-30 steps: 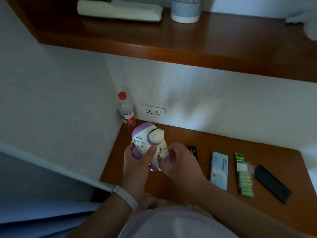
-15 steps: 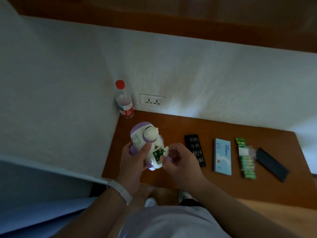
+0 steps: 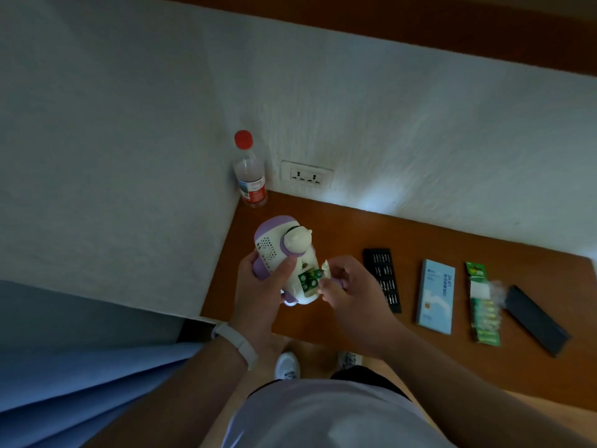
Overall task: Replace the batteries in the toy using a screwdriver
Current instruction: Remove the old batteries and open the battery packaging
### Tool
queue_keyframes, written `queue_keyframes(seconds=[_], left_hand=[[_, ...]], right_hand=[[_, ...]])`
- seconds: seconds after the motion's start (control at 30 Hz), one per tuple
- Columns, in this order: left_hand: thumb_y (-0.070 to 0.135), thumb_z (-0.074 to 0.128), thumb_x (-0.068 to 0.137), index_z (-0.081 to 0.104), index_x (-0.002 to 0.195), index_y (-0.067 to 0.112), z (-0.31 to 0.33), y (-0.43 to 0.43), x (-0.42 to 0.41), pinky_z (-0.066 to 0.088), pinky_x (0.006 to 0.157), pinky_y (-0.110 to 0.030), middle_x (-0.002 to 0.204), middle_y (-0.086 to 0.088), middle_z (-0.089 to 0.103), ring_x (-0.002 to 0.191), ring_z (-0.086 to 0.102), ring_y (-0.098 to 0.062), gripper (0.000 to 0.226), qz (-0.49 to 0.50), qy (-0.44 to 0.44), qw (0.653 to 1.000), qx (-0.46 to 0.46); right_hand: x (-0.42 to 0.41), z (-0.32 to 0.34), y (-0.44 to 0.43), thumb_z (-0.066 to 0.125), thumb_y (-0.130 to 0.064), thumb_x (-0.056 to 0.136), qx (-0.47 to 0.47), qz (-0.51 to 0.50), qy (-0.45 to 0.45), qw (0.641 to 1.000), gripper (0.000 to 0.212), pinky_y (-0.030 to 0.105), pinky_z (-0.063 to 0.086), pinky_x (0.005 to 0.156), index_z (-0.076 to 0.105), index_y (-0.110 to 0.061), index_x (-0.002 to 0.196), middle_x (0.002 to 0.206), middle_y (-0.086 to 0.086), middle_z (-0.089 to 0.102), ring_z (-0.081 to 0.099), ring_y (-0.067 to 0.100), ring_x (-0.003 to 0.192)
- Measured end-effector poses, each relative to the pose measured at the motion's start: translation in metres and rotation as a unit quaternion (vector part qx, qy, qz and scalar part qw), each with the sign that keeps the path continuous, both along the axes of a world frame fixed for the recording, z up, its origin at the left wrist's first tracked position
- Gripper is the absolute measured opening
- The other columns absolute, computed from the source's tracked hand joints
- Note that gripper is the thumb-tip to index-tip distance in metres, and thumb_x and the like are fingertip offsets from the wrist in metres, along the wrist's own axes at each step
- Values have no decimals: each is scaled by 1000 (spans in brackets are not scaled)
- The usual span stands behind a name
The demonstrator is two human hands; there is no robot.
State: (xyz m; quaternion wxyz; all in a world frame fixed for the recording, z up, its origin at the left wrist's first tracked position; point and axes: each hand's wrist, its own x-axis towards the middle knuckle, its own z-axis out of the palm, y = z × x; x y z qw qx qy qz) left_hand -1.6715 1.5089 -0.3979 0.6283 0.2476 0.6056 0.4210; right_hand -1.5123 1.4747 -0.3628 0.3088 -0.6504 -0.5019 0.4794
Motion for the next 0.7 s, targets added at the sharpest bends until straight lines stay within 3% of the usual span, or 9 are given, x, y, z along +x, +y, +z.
queue_keyframes(seconds=[0.2, 0.4, 0.53, 0.7], left_hand=[[33, 81, 67, 48, 135, 23, 1, 6, 7, 61, 66, -33, 123, 2, 65, 105, 69, -23, 76, -14, -6, 1000, 6], [29, 81, 72, 49, 134, 23, -4, 12, 12, 61, 65, -33, 123, 1, 65, 104, 69, -24, 70, -22, -5, 1000, 8], [24, 81, 75, 52, 129, 24, -7, 17, 9, 60, 64, -33, 119, 1, 67, 103, 70, -22, 61, -24, -11, 1000, 3], [33, 81, 66, 52, 131, 20, -17, 19, -7, 62, 72, -41, 122, -3, 68, 106, 70, -25, 73, -15, -19, 1000, -10]], right_hand=[[11, -3, 8, 65, -21, 90, -17, -5, 13, 1000, 12, 19, 47, 61, 57, -21, 100, 91, 15, 60, 51, 5, 68], [18, -9, 12, 66, -19, 91, -23, -22, 51, 998, 13, 27, 50, 68, 60, -21, 102, 96, 16, 63, 55, 13, 74], [22, -13, 11, 66, -20, 91, -30, -54, 84, 995, 9, 45, 56, 76, 63, -22, 99, 94, 17, 64, 61, 31, 80], [32, -27, 8, 61, -17, 95, -83, -109, 130, 982, 8, 35, 57, 78, 66, -14, 101, 88, 9, 68, 65, 24, 87]])
